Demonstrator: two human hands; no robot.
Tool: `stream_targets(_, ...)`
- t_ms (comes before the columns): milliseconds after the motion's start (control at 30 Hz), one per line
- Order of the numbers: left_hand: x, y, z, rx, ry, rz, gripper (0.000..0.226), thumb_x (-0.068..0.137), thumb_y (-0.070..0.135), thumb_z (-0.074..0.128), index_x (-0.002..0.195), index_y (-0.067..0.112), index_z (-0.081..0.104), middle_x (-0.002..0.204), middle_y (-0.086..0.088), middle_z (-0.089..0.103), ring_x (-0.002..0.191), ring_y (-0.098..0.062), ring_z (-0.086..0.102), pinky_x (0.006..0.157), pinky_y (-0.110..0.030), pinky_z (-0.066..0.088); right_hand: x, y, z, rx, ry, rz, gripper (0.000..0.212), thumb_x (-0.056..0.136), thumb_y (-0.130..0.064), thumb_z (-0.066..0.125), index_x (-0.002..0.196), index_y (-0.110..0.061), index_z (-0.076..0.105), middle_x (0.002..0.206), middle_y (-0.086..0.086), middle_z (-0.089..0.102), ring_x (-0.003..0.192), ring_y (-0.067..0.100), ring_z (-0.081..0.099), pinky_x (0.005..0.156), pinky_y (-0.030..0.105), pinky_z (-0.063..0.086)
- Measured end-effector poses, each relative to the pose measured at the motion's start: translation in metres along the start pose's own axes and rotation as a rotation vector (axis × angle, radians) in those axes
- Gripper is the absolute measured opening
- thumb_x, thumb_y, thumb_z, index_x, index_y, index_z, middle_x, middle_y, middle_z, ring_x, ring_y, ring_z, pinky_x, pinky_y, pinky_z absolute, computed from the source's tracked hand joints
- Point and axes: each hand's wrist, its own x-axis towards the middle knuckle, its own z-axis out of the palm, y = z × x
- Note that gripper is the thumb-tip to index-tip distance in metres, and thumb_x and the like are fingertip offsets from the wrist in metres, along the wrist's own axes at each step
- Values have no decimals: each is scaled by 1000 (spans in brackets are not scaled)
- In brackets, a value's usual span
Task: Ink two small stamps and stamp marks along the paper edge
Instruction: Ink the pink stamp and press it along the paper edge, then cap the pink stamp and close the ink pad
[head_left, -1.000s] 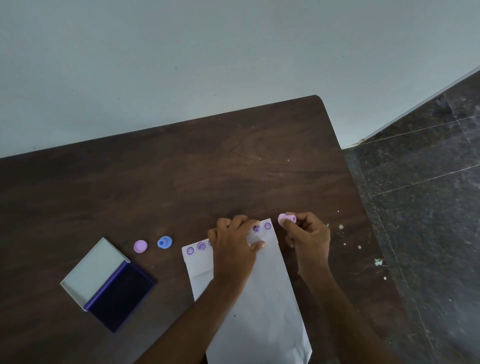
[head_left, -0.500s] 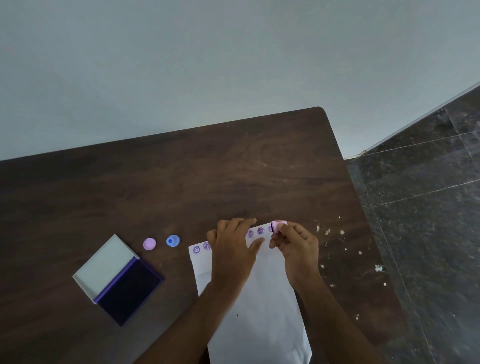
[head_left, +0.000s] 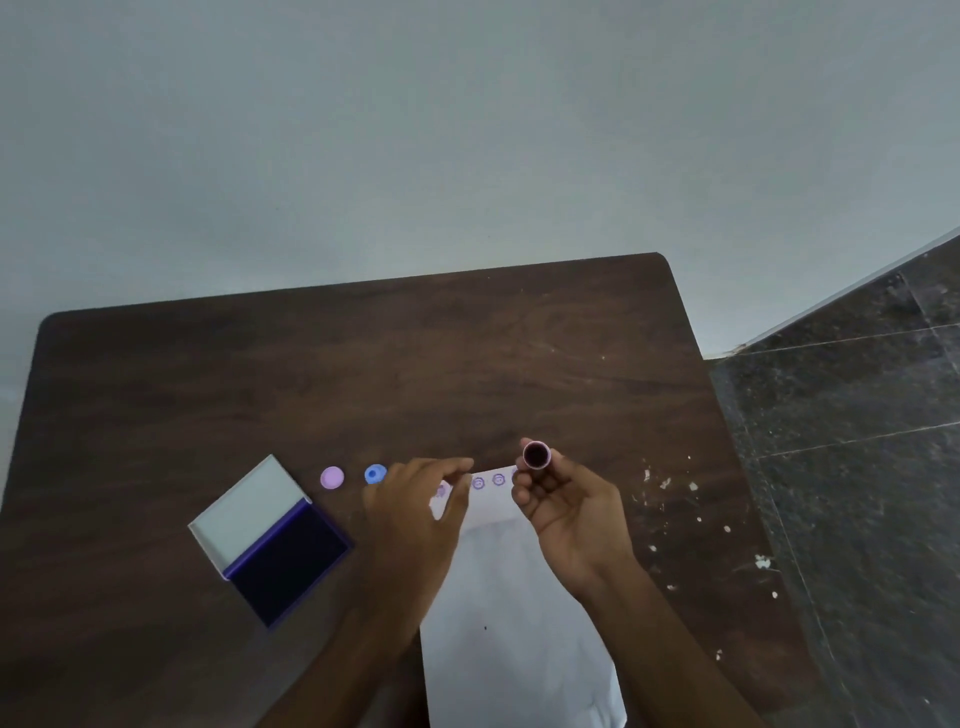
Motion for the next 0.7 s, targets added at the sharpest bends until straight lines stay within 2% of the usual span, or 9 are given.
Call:
stream_targets(100,-7,-16,-11,-74,-85,-121,33,87,52,50,98,27,69,96,9,70,82,-5,57,78,-23,43,-6,8,14,18,-69,21,35,86,-13,59,114,7,63,92,19,69,72,23,63,66,32,57)
stream_targets(200,-12,-28,-25,71,-211,-278,25,86,39,63,106,23,62,104,4,66,91,-10,57,83,-24,39,-12,19,25,40,-108,68,33,87,-13,59,114,6,64,91,17,69,73,22,64,67,31,57)
stream_targets(233,-17,-32,-30,30,-194,-251,20,86,37,63,105,30,62,103,9,65,92,-9,56,83,-22,37,-14,24,29,50,-118,86,33,88,-13,59,114,5,64,90,17,69,73,22,64,68,31,57)
stream_targets(300,-26,-32,-46,-208,-78,-164,8,86,40,61,92,45,61,91,25,59,88,-4,55,81,-19,40,-18,32,35,72,-120,121,32,87,-13,60,114,3,65,91,17,70,74,23,65,68,32,57)
stream_targets(367,-31,-31,-58,-283,-9,-149,11,85,40,61,83,50,58,85,28,57,85,-5,56,78,-26,46,-21,39,38,78,-107,147,33,85,-14,61,113,2,66,92,18,70,74,23,66,69,32,58)
stream_targets(500,-30,-32,-65,-302,17,-155,5,85,37,62,85,42,61,84,25,57,84,-8,57,79,-38,50,-23,49,46,53,-82,164,31,86,-12,58,111,4,67,93,20,70,74,25,66,70,32,58)
stream_targets(700,-30,-42,-72,-337,23,-226,8,86,36,65,91,31,66,90,16,64,88,-10,59,81,-33,50,-22,62,62,37,-60,189,29,87,-12,58,110,4,67,96,22,70,74,26,68,69,33,59)
